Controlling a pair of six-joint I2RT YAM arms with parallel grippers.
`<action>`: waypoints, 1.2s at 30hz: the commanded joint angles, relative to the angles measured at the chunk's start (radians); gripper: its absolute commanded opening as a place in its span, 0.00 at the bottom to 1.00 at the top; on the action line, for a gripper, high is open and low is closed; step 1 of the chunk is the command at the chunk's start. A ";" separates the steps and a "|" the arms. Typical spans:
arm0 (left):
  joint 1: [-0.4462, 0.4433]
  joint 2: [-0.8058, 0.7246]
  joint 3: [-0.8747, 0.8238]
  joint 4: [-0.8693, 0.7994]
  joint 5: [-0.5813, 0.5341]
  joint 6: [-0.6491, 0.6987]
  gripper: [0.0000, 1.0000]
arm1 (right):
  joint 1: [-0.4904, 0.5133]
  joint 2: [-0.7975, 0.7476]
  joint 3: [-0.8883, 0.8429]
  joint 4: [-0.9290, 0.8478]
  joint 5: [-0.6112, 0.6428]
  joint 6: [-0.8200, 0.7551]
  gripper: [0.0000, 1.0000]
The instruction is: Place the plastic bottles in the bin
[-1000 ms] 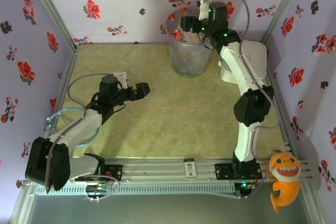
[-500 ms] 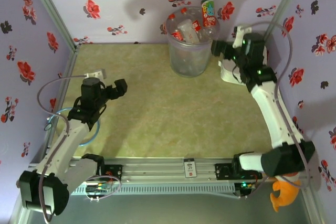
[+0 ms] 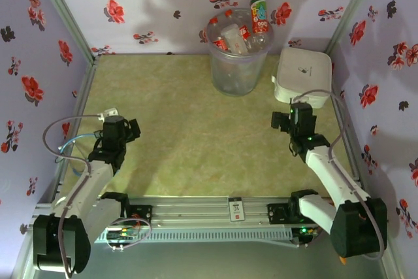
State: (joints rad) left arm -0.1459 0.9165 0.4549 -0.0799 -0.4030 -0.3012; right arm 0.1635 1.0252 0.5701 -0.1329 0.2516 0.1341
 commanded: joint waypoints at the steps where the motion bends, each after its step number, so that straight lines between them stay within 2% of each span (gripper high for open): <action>1: 0.017 0.034 -0.017 0.167 -0.046 0.109 1.00 | -0.005 0.037 -0.076 0.194 0.072 0.006 0.99; 7: 0.045 0.154 -0.075 0.368 -0.038 0.115 1.00 | -0.006 0.157 -0.171 0.411 0.133 -0.030 0.99; 16: 0.065 0.330 -0.089 0.635 0.008 0.180 1.00 | -0.008 0.270 -0.176 0.654 0.140 -0.099 0.99; 19: 0.074 0.392 -0.067 0.698 0.044 0.199 1.00 | -0.010 0.318 -0.200 0.810 0.199 -0.076 0.99; 26: 0.077 0.485 -0.010 0.743 0.066 0.248 1.00 | -0.020 0.484 -0.214 1.070 0.197 -0.125 0.99; 28: 0.080 0.504 -0.022 0.787 0.078 0.263 1.00 | -0.032 0.461 -0.205 1.009 0.180 -0.105 0.99; 32: 0.101 0.603 -0.042 0.932 0.098 0.262 1.00 | -0.051 0.469 -0.213 1.032 0.135 -0.097 0.99; 33: 0.108 0.588 -0.041 0.899 0.110 0.246 1.00 | -0.057 0.469 -0.211 1.021 0.117 -0.093 0.99; 36: 0.120 0.619 -0.065 0.968 0.134 0.244 1.00 | -0.084 0.499 -0.216 1.041 0.065 -0.071 0.99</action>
State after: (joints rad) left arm -0.0399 1.5181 0.4068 0.7719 -0.3012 -0.0677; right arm 0.1024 1.4979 0.3653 0.8585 0.3710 0.0372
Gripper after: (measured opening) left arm 0.996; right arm 0.993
